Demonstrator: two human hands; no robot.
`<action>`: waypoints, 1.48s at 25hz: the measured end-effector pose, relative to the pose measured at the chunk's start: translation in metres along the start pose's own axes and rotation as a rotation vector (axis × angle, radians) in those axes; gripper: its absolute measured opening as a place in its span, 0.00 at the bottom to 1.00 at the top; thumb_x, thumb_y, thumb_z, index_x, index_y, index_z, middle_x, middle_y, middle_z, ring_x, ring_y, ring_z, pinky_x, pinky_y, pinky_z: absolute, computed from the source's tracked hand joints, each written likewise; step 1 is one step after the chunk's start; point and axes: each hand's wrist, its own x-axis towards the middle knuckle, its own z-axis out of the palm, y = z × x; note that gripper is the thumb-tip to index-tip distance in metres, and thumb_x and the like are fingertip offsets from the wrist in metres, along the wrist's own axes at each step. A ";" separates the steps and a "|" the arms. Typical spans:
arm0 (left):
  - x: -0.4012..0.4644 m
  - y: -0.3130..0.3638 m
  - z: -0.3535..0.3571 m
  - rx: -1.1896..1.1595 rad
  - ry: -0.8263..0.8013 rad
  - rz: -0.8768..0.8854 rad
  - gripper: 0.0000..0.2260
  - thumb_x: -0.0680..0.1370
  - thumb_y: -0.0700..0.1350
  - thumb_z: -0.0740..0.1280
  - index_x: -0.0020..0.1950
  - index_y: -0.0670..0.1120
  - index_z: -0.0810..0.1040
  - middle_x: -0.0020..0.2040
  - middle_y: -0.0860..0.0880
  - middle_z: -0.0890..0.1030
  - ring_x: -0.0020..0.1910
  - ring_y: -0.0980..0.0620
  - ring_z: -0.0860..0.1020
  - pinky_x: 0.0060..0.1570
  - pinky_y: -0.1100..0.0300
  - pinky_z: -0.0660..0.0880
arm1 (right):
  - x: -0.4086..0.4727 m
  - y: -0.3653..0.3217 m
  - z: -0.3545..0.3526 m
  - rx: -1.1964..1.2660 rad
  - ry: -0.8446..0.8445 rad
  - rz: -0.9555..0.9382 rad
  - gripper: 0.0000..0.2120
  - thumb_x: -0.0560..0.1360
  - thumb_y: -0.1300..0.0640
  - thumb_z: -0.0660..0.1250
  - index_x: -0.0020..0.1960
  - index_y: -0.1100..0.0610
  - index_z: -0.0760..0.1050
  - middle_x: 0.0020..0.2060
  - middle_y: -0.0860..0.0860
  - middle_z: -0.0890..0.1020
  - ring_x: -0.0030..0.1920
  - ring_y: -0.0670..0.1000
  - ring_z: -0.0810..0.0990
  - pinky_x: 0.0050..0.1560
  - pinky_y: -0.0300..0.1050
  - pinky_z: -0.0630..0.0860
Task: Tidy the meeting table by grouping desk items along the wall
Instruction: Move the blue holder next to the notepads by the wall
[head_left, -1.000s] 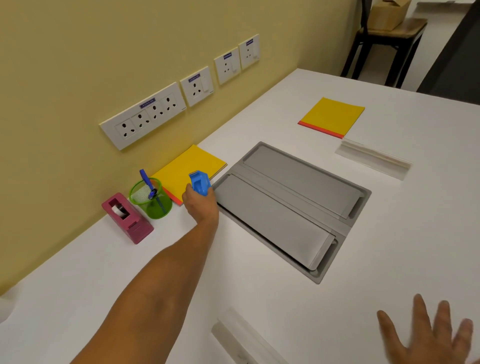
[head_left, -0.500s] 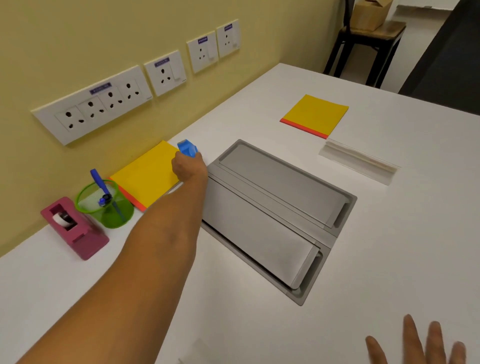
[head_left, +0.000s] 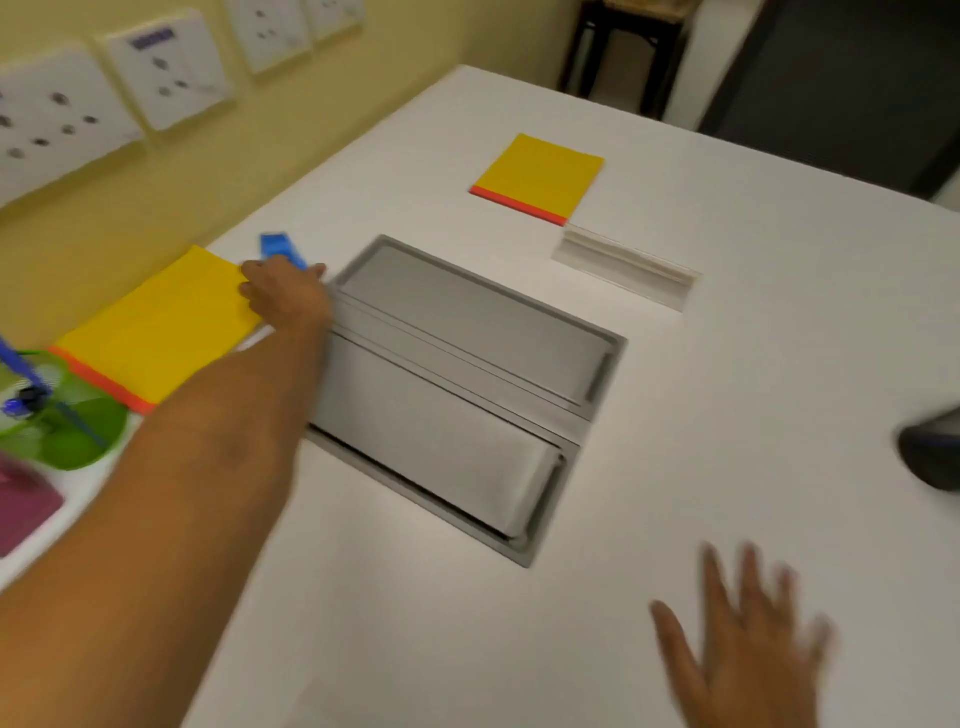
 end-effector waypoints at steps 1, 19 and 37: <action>-0.042 0.035 0.051 -0.016 -0.073 0.087 0.25 0.78 0.51 0.69 0.68 0.37 0.71 0.68 0.37 0.68 0.66 0.36 0.69 0.65 0.47 0.68 | -0.029 0.038 0.000 -0.032 0.006 0.050 0.36 0.77 0.33 0.50 0.77 0.52 0.65 0.78 0.57 0.62 0.78 0.63 0.59 0.72 0.73 0.55; 0.023 0.000 0.005 -0.611 0.104 -0.240 0.15 0.81 0.43 0.61 0.68 0.46 0.67 0.61 0.46 0.75 0.55 0.54 0.79 0.44 0.67 0.78 | 0.119 -0.095 0.007 0.034 -0.038 -0.338 0.29 0.82 0.38 0.35 0.80 0.43 0.35 0.80 0.47 0.38 0.79 0.56 0.33 0.76 0.69 0.37; 0.018 -0.001 0.001 0.331 -0.086 0.139 0.18 0.80 0.36 0.64 0.70 0.39 0.68 0.62 0.34 0.75 0.60 0.36 0.77 0.55 0.45 0.76 | 0.121 -0.092 0.012 0.077 0.001 -0.445 0.28 0.82 0.40 0.35 0.81 0.41 0.43 0.81 0.44 0.45 0.81 0.49 0.38 0.79 0.63 0.41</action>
